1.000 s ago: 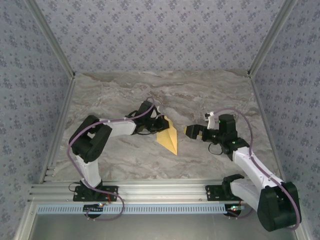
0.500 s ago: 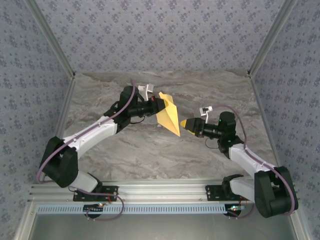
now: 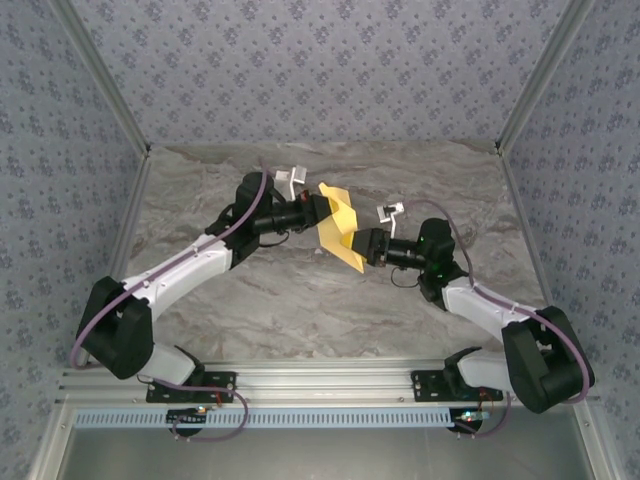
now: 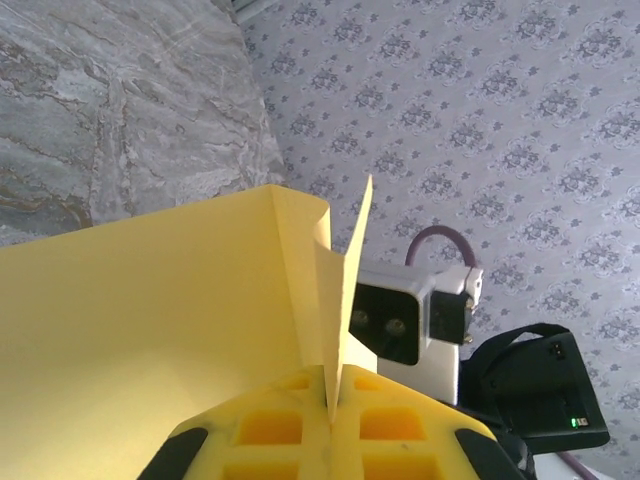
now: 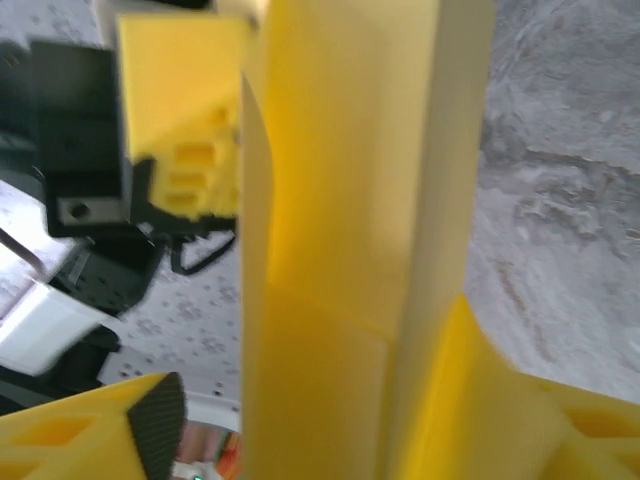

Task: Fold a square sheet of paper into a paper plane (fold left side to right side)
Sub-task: Turn over the paper at the center of the table.

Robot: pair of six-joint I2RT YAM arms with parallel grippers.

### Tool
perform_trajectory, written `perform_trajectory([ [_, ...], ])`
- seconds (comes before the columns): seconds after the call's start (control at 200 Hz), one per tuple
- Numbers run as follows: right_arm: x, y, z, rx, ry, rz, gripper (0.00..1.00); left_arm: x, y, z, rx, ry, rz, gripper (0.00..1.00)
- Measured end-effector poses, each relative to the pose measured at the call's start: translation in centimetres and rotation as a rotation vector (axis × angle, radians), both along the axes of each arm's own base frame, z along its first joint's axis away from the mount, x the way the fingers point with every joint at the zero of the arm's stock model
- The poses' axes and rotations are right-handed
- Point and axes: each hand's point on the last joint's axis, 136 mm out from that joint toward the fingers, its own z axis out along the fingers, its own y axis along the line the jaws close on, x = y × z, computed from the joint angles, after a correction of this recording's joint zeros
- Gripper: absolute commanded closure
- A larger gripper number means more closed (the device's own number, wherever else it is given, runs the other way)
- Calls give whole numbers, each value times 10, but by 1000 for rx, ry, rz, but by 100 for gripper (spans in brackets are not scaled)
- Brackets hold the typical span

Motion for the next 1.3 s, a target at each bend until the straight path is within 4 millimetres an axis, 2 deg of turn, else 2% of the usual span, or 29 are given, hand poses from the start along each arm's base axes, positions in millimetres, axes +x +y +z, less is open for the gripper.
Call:
perform_trajectory([
  [0.135, 3, 1, 7, 12, -11, -11, 56, -3, 0, -7, -6, 18, -1, 97],
  [0.245, 4, 0, 7, 13, -3, -19, 72, -4, 0, -10, -6, 27, -3, 90],
  [0.325, 5, 1, 5, 6, -3, -23, 77, -4, 0, -10, -3, 22, -4, 80],
  [0.43, 5, 0, 1, -33, -6, -31, 83, -5, 1, -13, 15, 12, -4, 55],
  [0.485, 4, -2, 0, -57, -10, -38, 85, -6, 5, -15, 33, 18, 4, 46],
  [0.575, 2, -5, 4, -114, -47, -53, 88, -8, 17, -14, 77, 0, 25, 38],
  [0.715, 0, -11, 12, -245, -127, -92, 92, -14, 49, -8, 180, -54, 107, 32],
  [0.834, -3, -12, 14, -429, -221, -116, 97, -26, 80, -4, 280, -113, 185, 30],
  [1.019, -11, -4, 4, -826, -383, -137, 100, -44, 130, -18, 442, -145, 310, 29],
  [1.184, -5, -1, -33, -1310, -512, -122, 100, -54, 168, -22, 540, -166, 427, 27],
  [1.299, 7, -7, -64, -1643, -578, -102, 100, -58, 185, -21, 578, -176, 484, 26],
])
